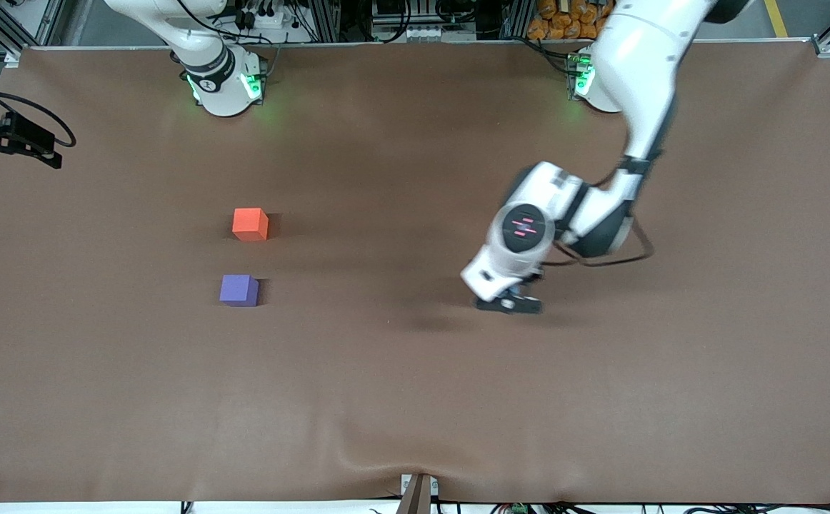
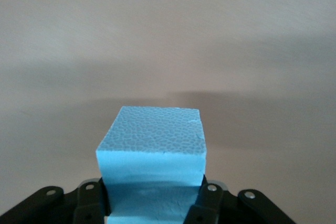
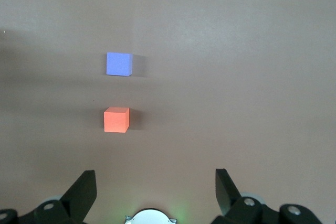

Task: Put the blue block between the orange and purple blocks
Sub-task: 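Carry the light-blue block with the left gripper toward the table middle, then set the blue block down and open the left gripper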

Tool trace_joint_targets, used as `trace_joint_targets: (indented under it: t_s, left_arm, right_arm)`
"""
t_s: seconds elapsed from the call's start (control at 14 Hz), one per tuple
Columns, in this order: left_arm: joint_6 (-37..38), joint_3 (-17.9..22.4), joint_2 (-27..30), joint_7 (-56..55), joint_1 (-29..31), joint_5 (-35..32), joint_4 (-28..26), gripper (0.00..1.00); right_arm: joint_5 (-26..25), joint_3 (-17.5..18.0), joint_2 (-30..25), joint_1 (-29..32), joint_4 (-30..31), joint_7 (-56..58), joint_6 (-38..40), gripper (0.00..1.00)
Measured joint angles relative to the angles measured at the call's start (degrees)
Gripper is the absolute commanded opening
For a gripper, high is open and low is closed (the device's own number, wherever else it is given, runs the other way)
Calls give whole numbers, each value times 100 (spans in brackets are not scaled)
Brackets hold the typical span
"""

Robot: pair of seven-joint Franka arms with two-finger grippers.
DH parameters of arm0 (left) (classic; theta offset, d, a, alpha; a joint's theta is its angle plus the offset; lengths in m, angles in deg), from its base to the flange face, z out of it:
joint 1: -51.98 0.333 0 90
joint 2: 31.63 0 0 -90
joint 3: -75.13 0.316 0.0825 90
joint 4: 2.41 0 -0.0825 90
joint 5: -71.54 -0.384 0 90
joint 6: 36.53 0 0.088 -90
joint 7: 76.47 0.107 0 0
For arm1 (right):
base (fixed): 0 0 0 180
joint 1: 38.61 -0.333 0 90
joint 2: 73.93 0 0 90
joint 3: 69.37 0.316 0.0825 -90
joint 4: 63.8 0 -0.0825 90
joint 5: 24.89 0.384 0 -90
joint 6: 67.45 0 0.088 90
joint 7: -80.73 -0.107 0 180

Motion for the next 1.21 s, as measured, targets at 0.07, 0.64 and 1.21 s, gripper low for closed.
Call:
trace_joint_targets:
  t_s: [0.07,0.64,1.21]
  left_arm:
    - [0,1,-139,-348,-226,38,122,0]
    - [-459,3,-1056,-1854,-1419,110,911,47]
    - [-680,104,-823,-1812,-1479,110,1259,100]
  right_arm:
    - [0,0,0,0,0,0,0,100]
    - [0,-1,1,1,0,0,3,100]
    - [0,-5,1,3,0,0,4,100]
